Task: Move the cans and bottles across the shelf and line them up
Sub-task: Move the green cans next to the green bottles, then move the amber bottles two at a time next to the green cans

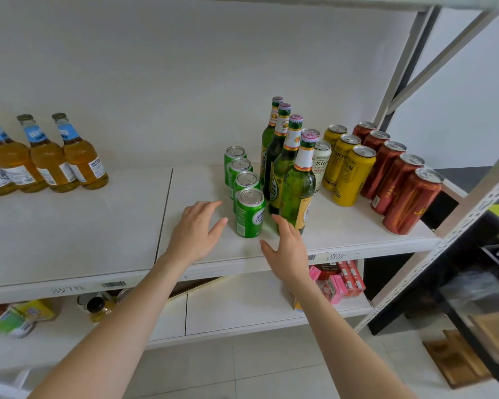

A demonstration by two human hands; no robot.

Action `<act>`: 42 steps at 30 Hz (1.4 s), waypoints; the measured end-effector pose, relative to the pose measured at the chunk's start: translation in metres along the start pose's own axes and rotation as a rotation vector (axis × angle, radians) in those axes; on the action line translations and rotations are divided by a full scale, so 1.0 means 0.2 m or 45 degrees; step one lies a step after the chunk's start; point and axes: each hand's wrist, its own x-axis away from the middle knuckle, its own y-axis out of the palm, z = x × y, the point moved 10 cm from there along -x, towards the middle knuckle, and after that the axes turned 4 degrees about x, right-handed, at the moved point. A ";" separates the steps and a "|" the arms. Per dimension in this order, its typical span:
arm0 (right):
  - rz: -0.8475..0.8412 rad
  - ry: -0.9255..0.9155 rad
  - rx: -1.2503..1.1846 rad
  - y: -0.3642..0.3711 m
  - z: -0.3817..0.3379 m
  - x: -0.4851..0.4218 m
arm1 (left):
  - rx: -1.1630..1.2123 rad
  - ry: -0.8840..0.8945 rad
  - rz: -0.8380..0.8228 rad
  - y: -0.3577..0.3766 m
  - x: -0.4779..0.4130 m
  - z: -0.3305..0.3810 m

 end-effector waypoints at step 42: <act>0.143 -0.175 0.685 0.68 -1.53 0.46 | -0.779 0.031 0.073 -1.03 0.79 -1.12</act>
